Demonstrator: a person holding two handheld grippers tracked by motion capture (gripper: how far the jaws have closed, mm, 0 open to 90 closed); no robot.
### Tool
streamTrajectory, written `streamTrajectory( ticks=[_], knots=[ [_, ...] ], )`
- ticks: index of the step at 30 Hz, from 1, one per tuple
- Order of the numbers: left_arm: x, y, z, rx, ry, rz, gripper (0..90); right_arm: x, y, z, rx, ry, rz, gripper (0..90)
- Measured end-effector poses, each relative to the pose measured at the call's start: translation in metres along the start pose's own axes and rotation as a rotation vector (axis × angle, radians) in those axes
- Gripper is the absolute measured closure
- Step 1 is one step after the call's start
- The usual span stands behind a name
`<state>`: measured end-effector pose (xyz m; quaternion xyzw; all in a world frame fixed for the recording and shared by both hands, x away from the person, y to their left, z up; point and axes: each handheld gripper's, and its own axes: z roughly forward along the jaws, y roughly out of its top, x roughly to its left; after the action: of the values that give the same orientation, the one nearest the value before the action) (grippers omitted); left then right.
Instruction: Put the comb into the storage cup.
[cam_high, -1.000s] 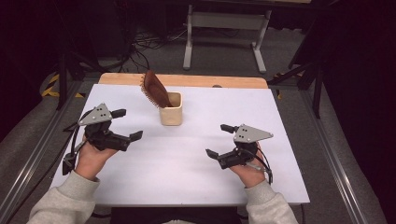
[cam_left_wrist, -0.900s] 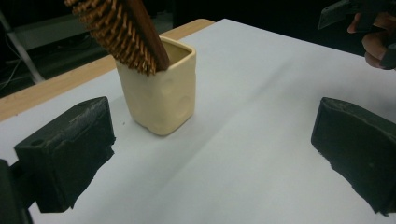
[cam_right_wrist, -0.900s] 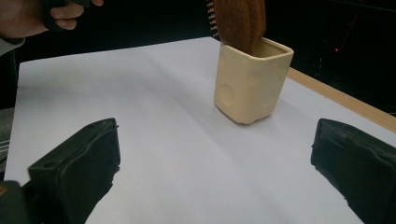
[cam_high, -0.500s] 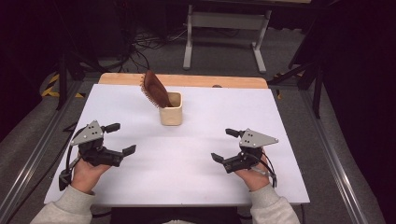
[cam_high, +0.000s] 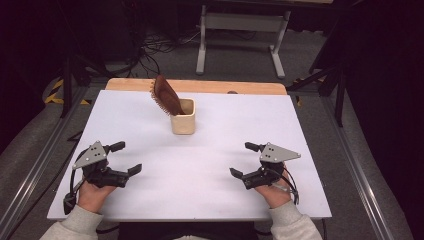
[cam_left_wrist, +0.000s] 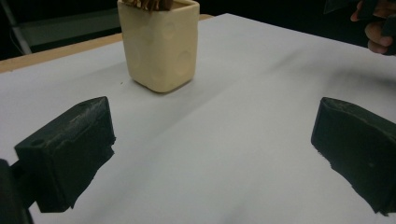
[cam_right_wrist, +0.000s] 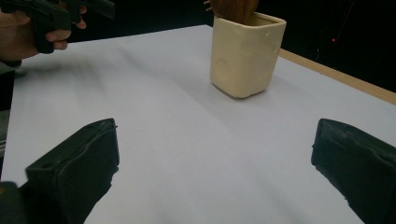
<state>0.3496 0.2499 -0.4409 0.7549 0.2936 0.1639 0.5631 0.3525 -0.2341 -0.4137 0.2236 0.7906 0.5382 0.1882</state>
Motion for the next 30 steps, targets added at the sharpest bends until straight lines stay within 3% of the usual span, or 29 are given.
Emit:
streamTrajectory(
  ticks=[8, 13, 20, 27, 30],
  knots=[
    [0.003, -0.021, 0.000, 0.005, 0.021, -0.017, 0.4, 0.001, -0.012, -0.003, 0.003, -0.006, 0.012, 1.5],
    [0.003, -0.025, 0.002, 0.005, 0.030, -0.028, 0.4, 0.001, -0.021, -0.004, -0.002, -0.005, 0.019, 1.5],
    [-0.001, -0.025, 0.004, 0.004, 0.053, 0.013, 0.1, 0.001, -0.031, -0.002, 0.009, -0.008, 0.025, 1.5],
    [0.002, -0.024, 0.001, -0.007, 0.044, -0.020, 0.5, 0.002, -0.032, -0.002, 0.000, -0.017, 0.026, 1.5],
    [0.004, -0.023, 0.000, 0.011, 0.038, -0.053, 1.3, 0.001, -0.032, -0.002, 0.001, -0.019, 0.029, 1.5]
  ],
)
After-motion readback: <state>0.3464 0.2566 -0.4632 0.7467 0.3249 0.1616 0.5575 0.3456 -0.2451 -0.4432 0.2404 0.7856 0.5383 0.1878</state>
